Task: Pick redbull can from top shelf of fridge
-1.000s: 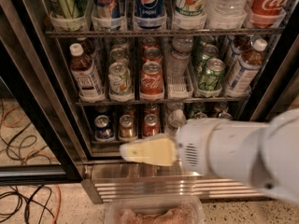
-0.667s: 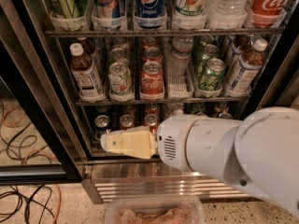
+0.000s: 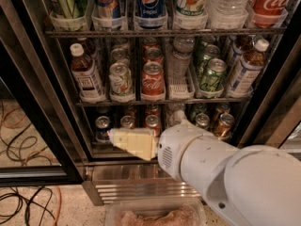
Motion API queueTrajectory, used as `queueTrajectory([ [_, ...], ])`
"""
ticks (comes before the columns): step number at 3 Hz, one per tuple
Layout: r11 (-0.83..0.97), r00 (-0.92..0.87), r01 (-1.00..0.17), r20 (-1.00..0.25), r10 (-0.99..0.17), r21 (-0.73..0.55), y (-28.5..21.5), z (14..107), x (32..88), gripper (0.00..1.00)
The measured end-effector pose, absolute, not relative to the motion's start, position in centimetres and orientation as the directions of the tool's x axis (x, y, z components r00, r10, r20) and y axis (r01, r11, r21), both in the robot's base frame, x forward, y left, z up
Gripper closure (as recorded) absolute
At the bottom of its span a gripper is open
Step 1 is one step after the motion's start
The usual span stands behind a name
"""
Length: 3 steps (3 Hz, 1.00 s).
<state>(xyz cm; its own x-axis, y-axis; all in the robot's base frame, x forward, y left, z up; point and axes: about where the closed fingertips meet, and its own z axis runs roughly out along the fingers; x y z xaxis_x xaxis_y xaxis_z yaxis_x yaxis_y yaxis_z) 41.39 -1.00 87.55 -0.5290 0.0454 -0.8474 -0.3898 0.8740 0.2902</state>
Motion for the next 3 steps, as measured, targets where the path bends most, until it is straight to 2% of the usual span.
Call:
queueTrajectory([
  [1, 0.882, -0.398, -0.29, -0.885, 0.24, 0.37, -3.8, 92.1, 46.1, 0.0],
  [2, 0.862, -0.226, -0.171, -0.87, 0.438, 0.478, -10.7, 98.2, 49.3, 0.0],
  [3, 0.844, -0.182, -0.098, -0.843, 0.506, 0.528, -14.2, 98.1, 49.2, 0.0],
])
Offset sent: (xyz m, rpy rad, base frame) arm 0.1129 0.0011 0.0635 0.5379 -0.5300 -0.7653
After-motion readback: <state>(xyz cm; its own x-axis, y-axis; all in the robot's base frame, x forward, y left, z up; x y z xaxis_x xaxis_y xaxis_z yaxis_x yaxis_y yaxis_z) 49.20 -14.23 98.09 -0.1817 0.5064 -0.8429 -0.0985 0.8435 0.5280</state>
